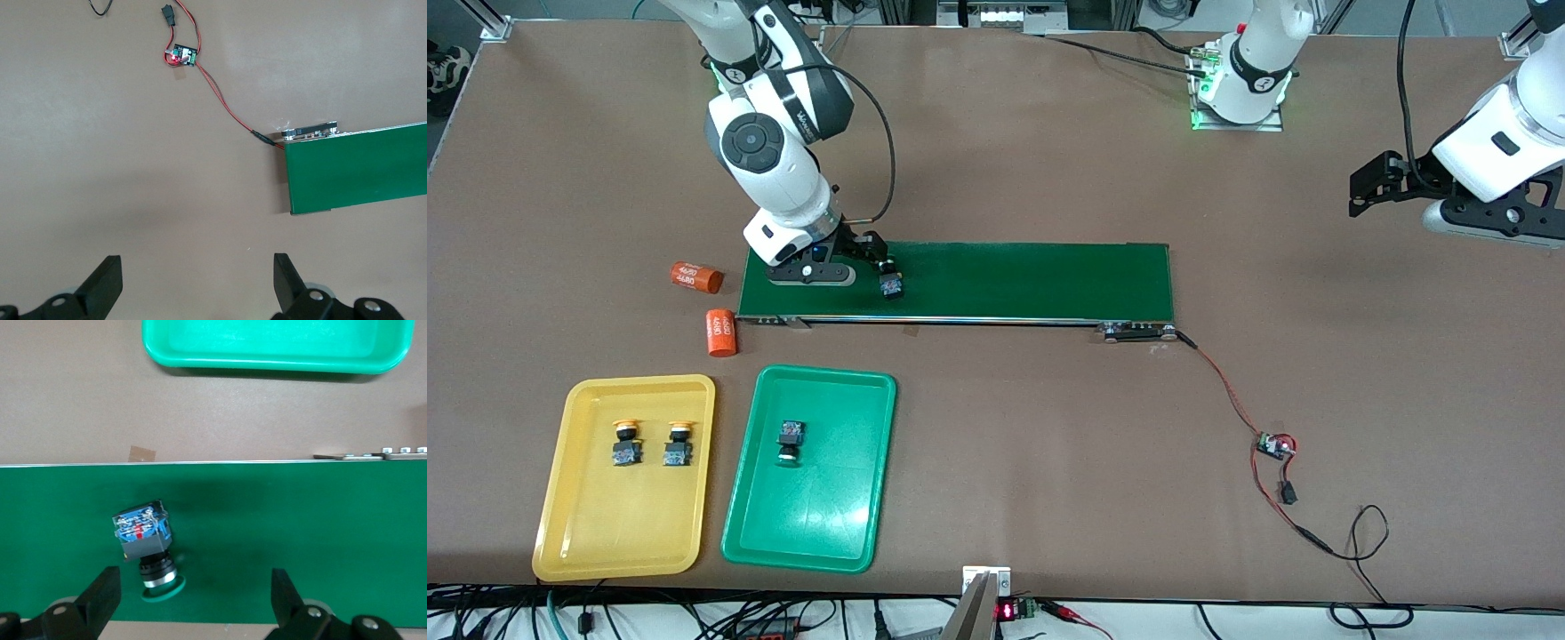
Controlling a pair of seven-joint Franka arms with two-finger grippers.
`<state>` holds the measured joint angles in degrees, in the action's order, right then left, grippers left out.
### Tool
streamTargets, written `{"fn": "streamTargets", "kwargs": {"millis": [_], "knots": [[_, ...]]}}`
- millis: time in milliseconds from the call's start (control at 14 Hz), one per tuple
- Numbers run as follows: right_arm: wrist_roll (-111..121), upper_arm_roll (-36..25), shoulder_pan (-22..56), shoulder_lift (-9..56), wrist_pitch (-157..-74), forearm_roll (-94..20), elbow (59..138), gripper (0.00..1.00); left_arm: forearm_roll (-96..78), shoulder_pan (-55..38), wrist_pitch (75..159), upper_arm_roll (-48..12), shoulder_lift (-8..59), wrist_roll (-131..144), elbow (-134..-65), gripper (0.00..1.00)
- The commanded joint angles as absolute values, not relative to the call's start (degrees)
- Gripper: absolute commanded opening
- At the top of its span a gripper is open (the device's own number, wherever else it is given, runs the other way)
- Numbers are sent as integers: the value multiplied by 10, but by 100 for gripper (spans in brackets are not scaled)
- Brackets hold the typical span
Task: Sort buttons by color to trays
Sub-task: 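Move the right gripper back above the next button at the belt end, then grasp the green-capped button with the right gripper and lift it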
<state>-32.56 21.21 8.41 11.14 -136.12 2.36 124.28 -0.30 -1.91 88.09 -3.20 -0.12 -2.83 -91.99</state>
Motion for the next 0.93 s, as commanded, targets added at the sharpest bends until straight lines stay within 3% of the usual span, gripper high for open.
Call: {"fn": "streamTargets", "kwargs": {"millis": [0,856], "knots": [[-334,221,82,124,-1383,27,1249,100,10,-23,881,-37,4,-44,-912,100],[-330,220,86,167,-1398,68,1257,97,9,-32,901,-37,34,-43,-911,100]]}}
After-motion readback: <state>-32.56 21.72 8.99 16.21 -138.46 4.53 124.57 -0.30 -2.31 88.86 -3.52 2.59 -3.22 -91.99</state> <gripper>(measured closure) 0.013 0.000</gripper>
